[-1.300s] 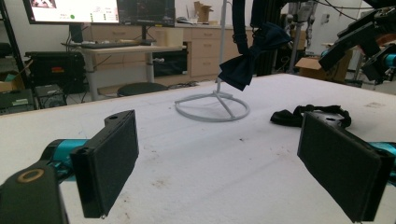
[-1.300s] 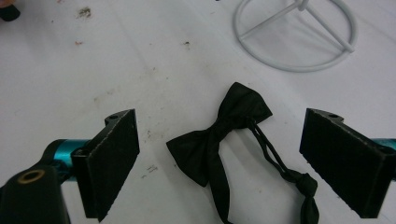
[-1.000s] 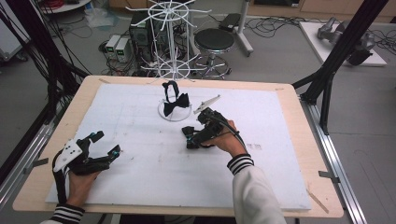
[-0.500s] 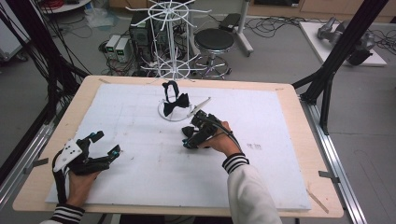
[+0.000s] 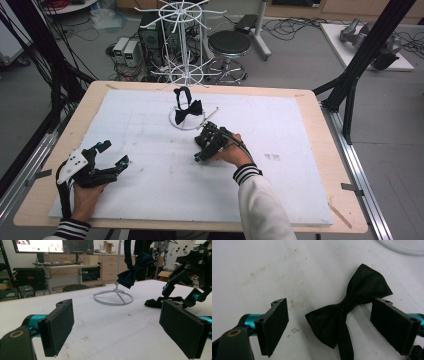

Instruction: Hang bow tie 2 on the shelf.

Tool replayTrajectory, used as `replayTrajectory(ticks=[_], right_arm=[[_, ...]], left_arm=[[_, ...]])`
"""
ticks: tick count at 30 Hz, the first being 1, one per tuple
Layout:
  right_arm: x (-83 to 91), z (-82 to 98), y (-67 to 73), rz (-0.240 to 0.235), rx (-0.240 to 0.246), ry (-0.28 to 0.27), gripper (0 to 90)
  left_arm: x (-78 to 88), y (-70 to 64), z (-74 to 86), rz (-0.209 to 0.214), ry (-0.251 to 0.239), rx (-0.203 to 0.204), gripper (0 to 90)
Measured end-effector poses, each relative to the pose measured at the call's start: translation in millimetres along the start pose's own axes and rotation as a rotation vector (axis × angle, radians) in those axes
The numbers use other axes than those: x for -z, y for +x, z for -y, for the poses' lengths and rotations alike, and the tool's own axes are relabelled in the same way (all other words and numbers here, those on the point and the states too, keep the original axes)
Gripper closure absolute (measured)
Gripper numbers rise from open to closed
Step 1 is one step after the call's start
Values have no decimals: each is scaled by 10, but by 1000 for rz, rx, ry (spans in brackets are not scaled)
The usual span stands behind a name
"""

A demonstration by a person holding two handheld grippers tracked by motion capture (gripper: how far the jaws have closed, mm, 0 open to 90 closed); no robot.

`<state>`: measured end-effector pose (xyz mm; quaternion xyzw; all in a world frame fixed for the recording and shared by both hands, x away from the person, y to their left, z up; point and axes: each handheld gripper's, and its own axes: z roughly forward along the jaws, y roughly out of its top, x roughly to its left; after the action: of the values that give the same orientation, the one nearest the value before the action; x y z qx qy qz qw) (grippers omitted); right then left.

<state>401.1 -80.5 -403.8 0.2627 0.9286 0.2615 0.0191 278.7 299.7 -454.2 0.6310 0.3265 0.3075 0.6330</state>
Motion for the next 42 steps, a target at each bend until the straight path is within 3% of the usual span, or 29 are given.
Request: replayTrajectory(ticks=[11, 16, 19, 24, 35, 42], right_arm=[[-77, -6, -20, 8, -59, 31, 207], [-106, -9, -40, 25, -106, 24, 239], [-125, -12, -47, 31, -110, 23, 250], [-132, -12, -65, 39, -125, 27, 298], [-156, -9, -119, 73, -208, 35, 400], [-159, -8, -136, 66, -223, 16, 331]], left_arm=[[0, 0, 0, 0, -1, 1, 129], [0, -1, 0, 1, -1, 1, 129], [0, 0, 0, 1, -1, 1, 129], [0, 1, 1, 1, -1, 0, 129], [0, 1, 1, 1, -2, 1, 129], [0, 1, 1, 1, -2, 1, 129]])
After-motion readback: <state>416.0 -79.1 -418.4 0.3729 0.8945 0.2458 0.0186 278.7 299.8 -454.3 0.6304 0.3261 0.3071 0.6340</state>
